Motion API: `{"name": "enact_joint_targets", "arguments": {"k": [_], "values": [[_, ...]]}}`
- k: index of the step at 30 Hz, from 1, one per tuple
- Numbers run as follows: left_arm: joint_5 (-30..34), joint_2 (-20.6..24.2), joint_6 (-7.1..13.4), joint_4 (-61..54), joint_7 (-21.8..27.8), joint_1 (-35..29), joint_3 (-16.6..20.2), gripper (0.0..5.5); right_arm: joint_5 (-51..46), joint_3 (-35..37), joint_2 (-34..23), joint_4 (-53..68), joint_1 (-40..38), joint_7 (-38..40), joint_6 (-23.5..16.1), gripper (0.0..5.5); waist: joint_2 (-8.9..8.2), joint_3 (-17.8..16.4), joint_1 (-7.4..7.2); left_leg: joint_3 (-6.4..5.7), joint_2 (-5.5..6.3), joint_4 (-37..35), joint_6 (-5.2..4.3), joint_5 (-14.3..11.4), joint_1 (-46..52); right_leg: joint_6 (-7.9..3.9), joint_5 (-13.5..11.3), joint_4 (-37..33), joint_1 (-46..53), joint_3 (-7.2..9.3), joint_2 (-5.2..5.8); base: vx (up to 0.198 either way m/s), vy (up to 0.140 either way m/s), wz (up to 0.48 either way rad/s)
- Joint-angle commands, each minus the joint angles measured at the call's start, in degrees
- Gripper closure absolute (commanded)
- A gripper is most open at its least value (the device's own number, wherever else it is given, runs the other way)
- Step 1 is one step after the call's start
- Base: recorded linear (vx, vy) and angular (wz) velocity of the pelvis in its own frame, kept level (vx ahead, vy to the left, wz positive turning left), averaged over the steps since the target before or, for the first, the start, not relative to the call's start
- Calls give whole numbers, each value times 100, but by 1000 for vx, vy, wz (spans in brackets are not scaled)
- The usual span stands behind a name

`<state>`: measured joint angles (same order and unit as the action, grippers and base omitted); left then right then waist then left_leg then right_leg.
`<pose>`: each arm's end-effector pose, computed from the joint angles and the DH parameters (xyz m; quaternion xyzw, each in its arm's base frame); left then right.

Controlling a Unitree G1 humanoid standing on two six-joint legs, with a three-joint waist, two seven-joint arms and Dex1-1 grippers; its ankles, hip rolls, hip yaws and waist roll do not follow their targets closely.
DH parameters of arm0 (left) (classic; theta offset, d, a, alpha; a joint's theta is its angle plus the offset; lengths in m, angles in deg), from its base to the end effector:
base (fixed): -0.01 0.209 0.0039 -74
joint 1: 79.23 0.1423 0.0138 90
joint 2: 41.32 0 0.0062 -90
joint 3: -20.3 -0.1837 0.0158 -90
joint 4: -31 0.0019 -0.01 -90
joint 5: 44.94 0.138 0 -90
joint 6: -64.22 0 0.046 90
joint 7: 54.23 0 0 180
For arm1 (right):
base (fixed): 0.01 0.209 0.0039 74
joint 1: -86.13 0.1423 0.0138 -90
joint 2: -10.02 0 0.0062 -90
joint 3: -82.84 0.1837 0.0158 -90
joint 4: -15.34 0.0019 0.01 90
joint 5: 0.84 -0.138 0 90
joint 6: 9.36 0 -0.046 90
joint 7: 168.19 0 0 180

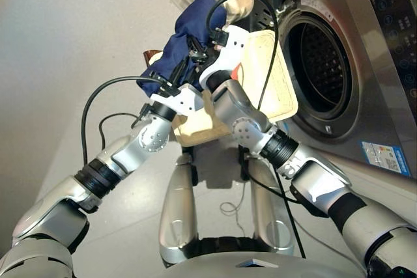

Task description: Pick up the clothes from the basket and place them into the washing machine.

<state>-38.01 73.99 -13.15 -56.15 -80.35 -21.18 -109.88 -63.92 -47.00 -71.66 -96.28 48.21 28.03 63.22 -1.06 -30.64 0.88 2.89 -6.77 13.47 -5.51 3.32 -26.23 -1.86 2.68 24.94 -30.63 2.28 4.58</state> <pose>0.2599 0.1445 0.1223 0.3755 -0.3200 -0.1291 0.8602 0.2939 -0.0157 0.1763 0.2993 -0.1016 0.2482 0.9157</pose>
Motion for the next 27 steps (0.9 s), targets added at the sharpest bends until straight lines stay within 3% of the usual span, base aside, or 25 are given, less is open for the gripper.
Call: {"name": "enact_joint_targets", "arguments": {"k": [1,7,15,22,27], "values": [[3,-204,697,-1346,-263,255,161,0,644,970,-465,509,-168,136,-589,550,206,85,71,103,183,-9,143,51,35,-309,469,167,413,-158,98,0,0,0],[19,-260,820,-1330,-448,439,195,0,1432,1480,-461,209,-931,548,-836,550,270,85,21,62,209,23,166,41,-23,-335,470,173,388,-129,133,0,0,0],[-67,-276,1055,-1353,-673,356,69,0,1837,2239,-500,-755,-1219,1104,-1088,550,334,85,0,18,237,59,174,25,-97,-355,498,204,329,-102,155,0,0,0],[-193,-206,1147,-1451,-740,309,53,0,1979,2633,-816,-1388,-1180,1366,-1092,550,346,85,12,-23,266,77,175,17,-177,-373,508,245,256,-78,171,0,0,0],[-268,-205,1223,-1452,-744,116,-109,0,2524,2800,-1299,-2289,-1037,1671,-869,550,382,85,47,-95,319,282,169,-29,-475,-382,554,378,47,-51,216,0,0,0]]}}
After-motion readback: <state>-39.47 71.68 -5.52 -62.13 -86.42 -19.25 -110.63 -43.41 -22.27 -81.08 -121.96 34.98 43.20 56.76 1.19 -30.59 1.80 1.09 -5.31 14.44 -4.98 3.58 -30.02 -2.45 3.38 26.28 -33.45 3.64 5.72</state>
